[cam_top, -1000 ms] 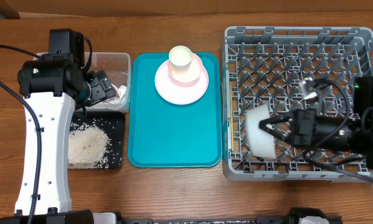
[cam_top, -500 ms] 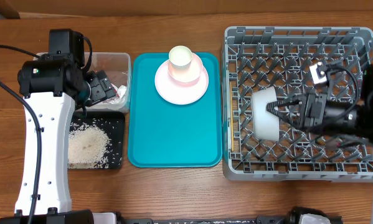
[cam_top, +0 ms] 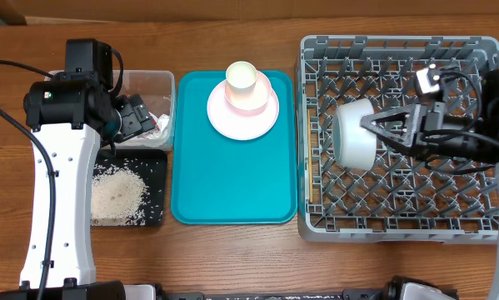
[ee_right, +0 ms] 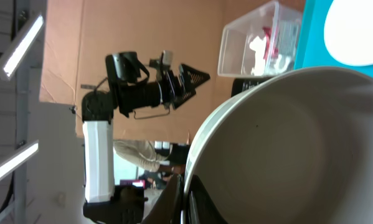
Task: Sort waste into correct bins and load items into the dishwasher
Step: 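Tilt the bowl upright in the rack and open the right gripper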
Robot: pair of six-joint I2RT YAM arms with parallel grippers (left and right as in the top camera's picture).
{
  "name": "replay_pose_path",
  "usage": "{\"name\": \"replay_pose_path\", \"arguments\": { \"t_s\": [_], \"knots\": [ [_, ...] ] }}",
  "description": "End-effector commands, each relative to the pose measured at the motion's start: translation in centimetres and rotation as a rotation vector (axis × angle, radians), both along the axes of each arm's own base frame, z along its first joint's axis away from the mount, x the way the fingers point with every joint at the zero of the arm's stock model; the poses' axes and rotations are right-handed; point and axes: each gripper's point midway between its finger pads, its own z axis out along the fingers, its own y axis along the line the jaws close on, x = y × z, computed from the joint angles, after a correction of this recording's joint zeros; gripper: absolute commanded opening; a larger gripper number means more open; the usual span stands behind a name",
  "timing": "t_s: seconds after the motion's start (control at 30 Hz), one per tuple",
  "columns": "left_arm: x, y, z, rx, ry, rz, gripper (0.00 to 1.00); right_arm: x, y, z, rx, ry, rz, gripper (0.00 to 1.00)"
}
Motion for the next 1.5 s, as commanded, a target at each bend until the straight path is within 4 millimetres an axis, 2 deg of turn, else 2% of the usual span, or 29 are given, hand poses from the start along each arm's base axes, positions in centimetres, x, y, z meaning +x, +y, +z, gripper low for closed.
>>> {"name": "replay_pose_path", "arguments": {
  "t_s": [0.0,0.2,0.6,0.67,0.77,1.0,1.47],
  "knots": [
    [0.2,0.1,0.2,0.006,-0.008,0.004,1.00,0.0,-0.7,1.4,0.031,-0.109,-0.007,0.04],
    [0.2,0.1,0.2,0.006,-0.008,0.004,1.00,-0.4,-0.5,-0.9,0.004,-0.139,0.017,0.04],
    [0.2,0.1,0.2,0.006,-0.008,0.004,1.00,-2.2,0.2,-7.8,0.181,-0.074,0.026,0.04],
    [0.2,0.1,0.2,0.006,-0.008,0.004,1.00,-2.5,0.3,-10.0,0.200,-0.059,0.020,0.04],
    [0.2,0.1,0.2,0.006,-0.008,0.004,1.00,-2.9,0.4,-11.6,0.203,-0.050,0.019,0.04],
    [0.2,0.1,0.2,0.006,-0.008,0.004,1.00,-3.2,0.5,-13.4,0.199,-0.065,0.021,0.04],
    [0.2,0.1,0.2,0.006,-0.007,0.004,1.00,-4.0,0.7,-15.4,0.202,-0.049,0.020,0.04]
  ]
}}
